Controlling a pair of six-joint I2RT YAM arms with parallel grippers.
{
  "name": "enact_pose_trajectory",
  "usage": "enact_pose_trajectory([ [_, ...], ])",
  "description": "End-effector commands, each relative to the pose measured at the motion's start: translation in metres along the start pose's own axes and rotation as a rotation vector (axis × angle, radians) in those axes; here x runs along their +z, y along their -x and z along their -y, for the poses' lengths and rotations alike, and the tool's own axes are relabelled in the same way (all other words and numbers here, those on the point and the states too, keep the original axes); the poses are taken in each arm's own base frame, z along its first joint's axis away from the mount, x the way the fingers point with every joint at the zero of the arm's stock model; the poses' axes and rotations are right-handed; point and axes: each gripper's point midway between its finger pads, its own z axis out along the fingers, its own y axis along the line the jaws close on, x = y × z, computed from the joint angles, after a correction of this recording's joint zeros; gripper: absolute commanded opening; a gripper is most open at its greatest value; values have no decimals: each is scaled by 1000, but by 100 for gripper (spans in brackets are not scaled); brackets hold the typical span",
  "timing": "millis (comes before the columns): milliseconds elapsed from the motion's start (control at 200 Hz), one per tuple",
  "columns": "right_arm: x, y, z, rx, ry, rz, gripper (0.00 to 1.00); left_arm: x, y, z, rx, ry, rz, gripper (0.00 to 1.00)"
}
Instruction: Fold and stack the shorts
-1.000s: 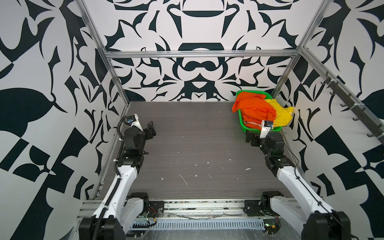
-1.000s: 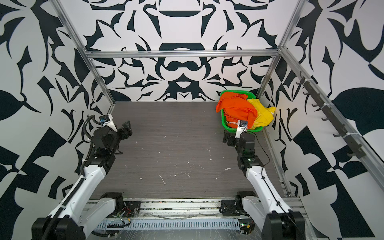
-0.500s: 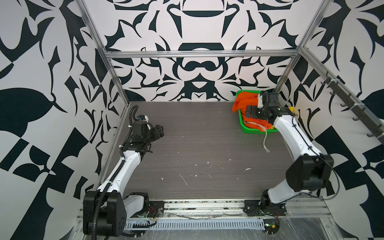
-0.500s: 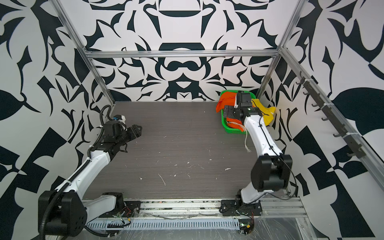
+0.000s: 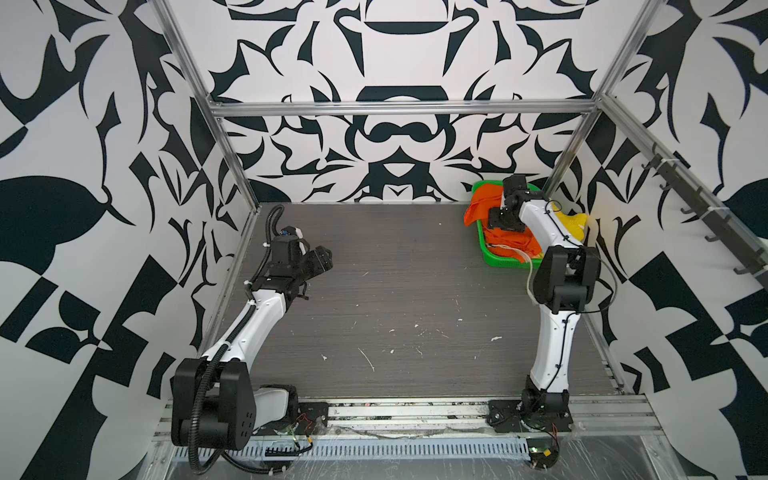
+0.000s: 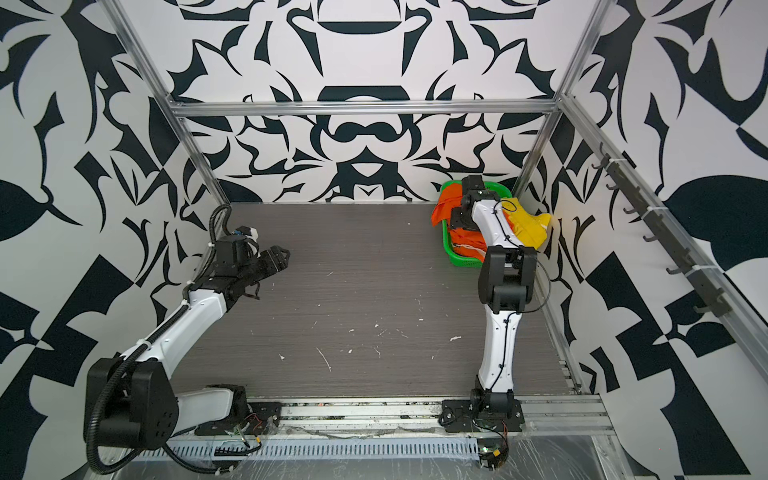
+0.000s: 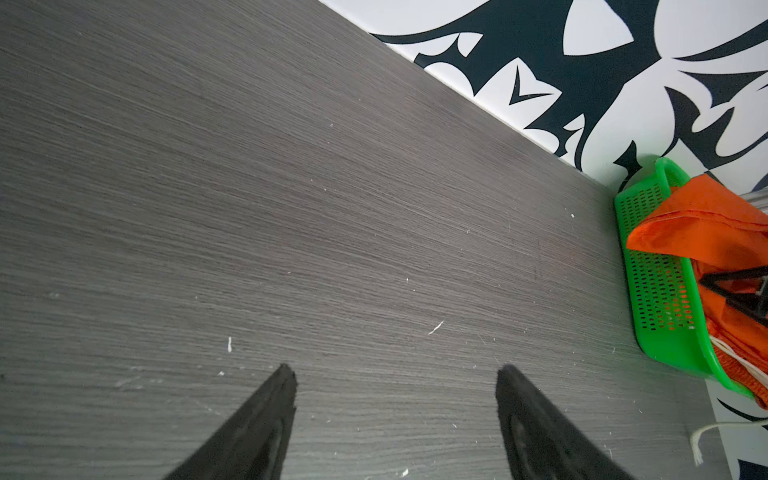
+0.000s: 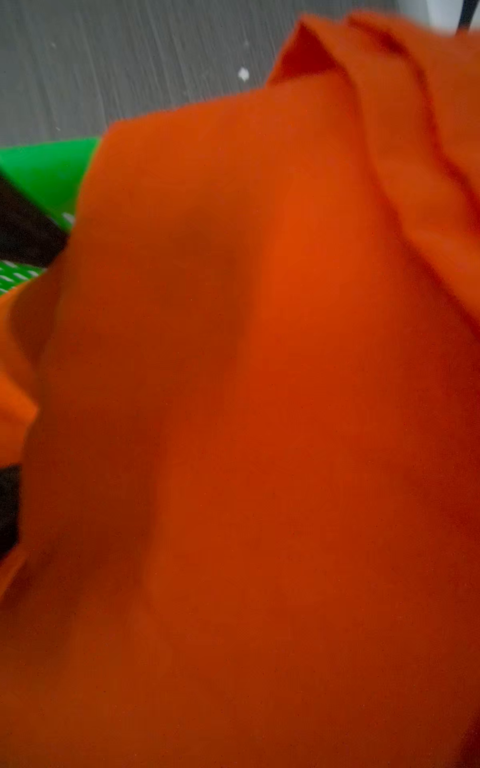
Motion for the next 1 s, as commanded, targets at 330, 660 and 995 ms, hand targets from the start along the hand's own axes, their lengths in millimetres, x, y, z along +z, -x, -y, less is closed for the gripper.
enact_pose_trajectory([
  [330,-183,71,-7,-27,137,420,0,-24,24,25,22,-28,90,79],
  [660,-390,66,-48,-174,436,780,0,-67,46,49,81,-97,184,79],
  [995,-512,14,-92,-316,636,946,0,-96,54,53,122,-97,248,79],
])
